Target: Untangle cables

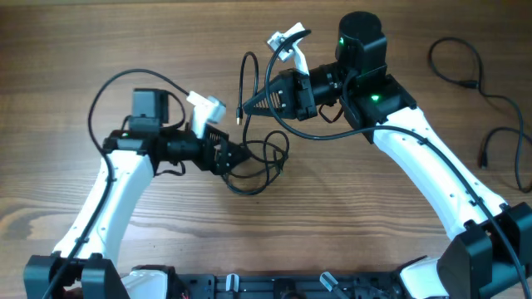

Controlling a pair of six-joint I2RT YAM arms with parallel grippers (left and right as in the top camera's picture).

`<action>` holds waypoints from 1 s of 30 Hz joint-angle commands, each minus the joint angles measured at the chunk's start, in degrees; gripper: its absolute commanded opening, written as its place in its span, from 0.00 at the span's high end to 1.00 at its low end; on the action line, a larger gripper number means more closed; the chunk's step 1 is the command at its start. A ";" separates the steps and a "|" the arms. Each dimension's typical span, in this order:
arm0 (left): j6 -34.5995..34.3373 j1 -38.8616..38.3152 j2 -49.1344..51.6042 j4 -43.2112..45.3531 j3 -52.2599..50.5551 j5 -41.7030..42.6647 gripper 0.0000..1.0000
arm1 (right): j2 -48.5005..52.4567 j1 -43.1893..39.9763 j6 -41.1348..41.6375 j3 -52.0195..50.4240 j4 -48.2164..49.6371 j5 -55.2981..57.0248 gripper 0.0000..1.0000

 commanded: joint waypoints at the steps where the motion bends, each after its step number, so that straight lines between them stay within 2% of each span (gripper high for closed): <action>1: 2.58 -3.76 0.00 0.37 -0.24 -12.68 0.14 | 0.33 -0.17 -0.02 1.01 0.57 -1.60 0.96; 4: 2.58 -6.01 1.90 1.11 -0.24 -13.60 0.23 | 0.33 -0.20 0.02 1.01 0.55 -1.60 0.96; 5: 2.54 -6.40 2.80 1.16 -0.24 -14.97 0.32 | 0.33 -0.20 0.00 1.01 0.55 -1.60 0.96; 6: 2.32 -6.51 3.78 1.16 -0.24 -16.70 0.48 | 0.33 -0.20 0.00 1.01 0.55 -1.60 0.96; 7: 2.14 -6.51 4.66 1.11 -0.24 -17.66 0.79 | 0.33 -0.20 -0.02 1.01 0.55 -1.60 0.96; 8: 1.92 -6.45 5.16 1.20 -0.24 -18.18 0.91 | 0.33 -0.17 0.02 1.01 0.55 -1.60 0.96; 9: 1.95 -6.34 5.35 1.25 -0.24 -18.18 0.96 | 0.33 -0.20 -0.02 1.01 0.55 -1.60 0.96; 12: -2.14 -5.22 5.33 3.65 -0.24 -19.76 0.96 | 0.33 -0.28 -0.72 1.01 0.55 -1.53 0.96; 13: -7.17 -4.11 5.33 5.44 -0.24 -23.65 0.96 | 0.33 -0.72 -4.22 1.01 0.13 -1.55 0.96; 17: -27.15 2.80 5.33 7.45 -0.24 -42.18 0.96 | 0.33 -4.39 -8.70 0.96 -6.93 -0.90 0.96; 19: -33.48 7.74 5.33 6.69 -0.24 -44.98 0.96 | 0.33 -7.15 -13.05 0.96 -12.17 -0.28 0.96; 21: -38.56 14.01 5.33 5.66 -0.24 -44.96 0.96 | 0.33 -11.28 -19.34 0.96 -22.29 4.85 0.96; 24: -44.61 21.31 5.35 5.25 -0.24 -44.94 0.96 | 0.33 -17.94 -27.02 0.94 -37.05 21.51 0.96; 26: -47.30 25.68 5.35 5.27 -0.31 -44.96 0.96 | 0.33 -22.23 -28.02 0.94 -43.76 36.44 0.96; 30: -47.67 30.10 6.29 5.99 -0.90 -44.96 0.96 | 0.35 -30.51 -28.22 0.94 -52.30 65.99 0.96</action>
